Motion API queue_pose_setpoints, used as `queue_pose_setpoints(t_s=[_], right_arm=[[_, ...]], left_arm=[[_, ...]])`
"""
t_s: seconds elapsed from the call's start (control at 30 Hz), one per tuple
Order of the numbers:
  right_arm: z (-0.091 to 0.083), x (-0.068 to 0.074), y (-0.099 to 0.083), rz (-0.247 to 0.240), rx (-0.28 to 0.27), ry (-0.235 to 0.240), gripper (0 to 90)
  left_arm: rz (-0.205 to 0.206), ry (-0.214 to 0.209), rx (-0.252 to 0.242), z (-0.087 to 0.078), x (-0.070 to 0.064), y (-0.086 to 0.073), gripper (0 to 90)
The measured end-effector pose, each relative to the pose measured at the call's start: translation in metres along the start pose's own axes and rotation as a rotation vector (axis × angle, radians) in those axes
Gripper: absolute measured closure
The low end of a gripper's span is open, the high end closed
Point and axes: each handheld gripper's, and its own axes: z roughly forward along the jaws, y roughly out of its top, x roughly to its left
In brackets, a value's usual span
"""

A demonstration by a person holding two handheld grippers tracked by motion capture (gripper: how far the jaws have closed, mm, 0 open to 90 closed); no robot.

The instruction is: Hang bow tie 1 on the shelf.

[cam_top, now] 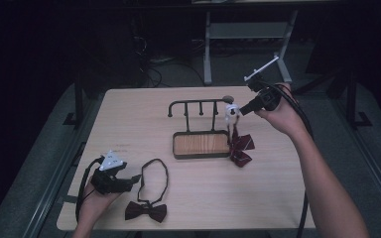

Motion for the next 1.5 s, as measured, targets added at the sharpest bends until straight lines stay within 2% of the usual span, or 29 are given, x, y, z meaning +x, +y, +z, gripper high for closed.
queue_pose_setpoints(t_s=[0.27,0.53,0.73,1.1,1.5], right_arm=[[0.003,0.000,-0.007,0.000,0.002,0.026,77.6],[0.001,-0.001,-0.016,0.000,-0.021,0.048,73.5],[0.003,-0.001,-0.024,-0.003,-0.020,0.050,71.5],[0.007,-0.006,-0.043,0.009,-0.019,0.063,69.4],[0.013,-0.003,-0.062,0.005,-0.009,0.077,65.7]], left_arm=[[0.007,-0.002,0.004,0.001,-0.001,0.000,28.4],[0.007,-0.004,0.006,0.001,-0.001,0.000,28.4],[0.018,-0.005,0.015,0.002,0.000,0.000,28.3],[0.008,-0.006,0.014,0.003,-0.001,0.000,27.7],[0.013,-0.003,0.013,0.002,-0.001,0.000,27.7]])
